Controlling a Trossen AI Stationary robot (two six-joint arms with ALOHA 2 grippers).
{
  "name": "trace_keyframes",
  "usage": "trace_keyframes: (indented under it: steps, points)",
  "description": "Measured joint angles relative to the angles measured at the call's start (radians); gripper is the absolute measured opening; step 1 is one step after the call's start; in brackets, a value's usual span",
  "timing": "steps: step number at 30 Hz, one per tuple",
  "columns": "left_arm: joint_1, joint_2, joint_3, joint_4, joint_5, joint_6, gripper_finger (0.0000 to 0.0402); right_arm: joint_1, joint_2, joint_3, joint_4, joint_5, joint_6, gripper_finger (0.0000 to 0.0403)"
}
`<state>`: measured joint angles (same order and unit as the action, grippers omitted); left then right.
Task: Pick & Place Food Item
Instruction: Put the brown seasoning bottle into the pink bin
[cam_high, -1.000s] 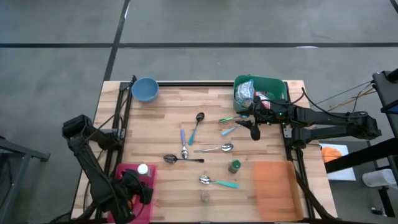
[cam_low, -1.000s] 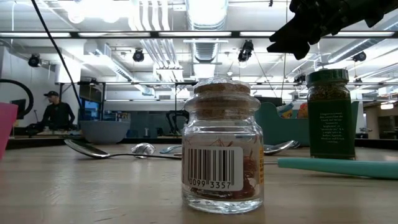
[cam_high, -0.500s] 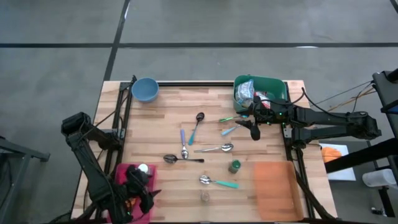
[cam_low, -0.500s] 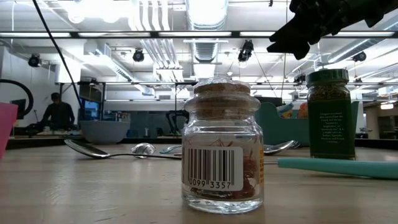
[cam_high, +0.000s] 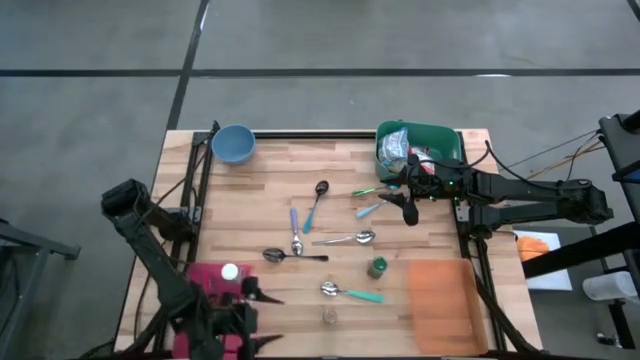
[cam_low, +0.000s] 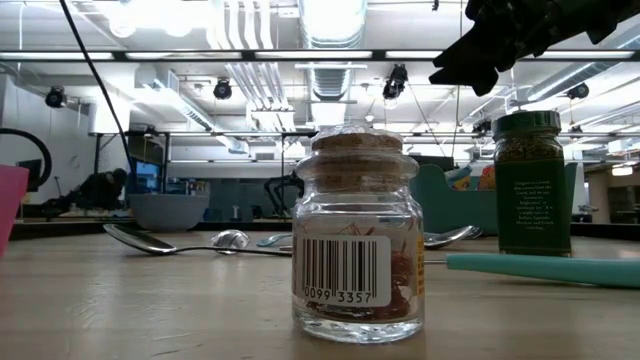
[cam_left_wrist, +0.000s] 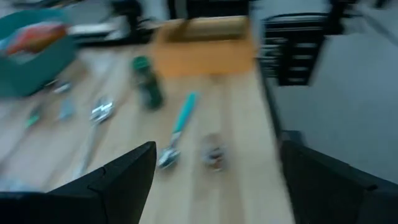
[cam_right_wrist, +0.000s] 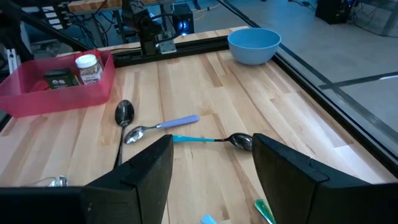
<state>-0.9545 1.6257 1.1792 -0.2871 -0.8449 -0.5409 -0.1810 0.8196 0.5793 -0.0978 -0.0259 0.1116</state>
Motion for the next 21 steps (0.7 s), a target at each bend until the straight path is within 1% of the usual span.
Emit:
trace_keyframes:
  steps: [3,5,11,16,21]
  points:
    - [0.033,0.000,-0.066,0.176,0.114,0.159,0.0347,0.000,0.000,0.000,0.000,0.000,0.000,0.0214]
    - [0.058,0.000,-0.110,0.263,0.182,0.223,0.0347,0.000,0.000,0.000,0.000,0.000,0.000,0.0214]
    - [0.139,0.000,-0.204,0.418,0.334,0.293,0.0347,0.000,0.000,0.000,0.000,0.000,0.000,0.0214]
    - [0.183,0.024,-0.256,0.529,0.409,0.350,0.0347,0.000,0.000,0.000,0.000,0.000,0.000,0.0214]
    - [0.211,0.114,-0.236,0.568,0.429,0.388,0.0347,0.000,0.000,0.000,0.000,0.000,0.000,0.0214]
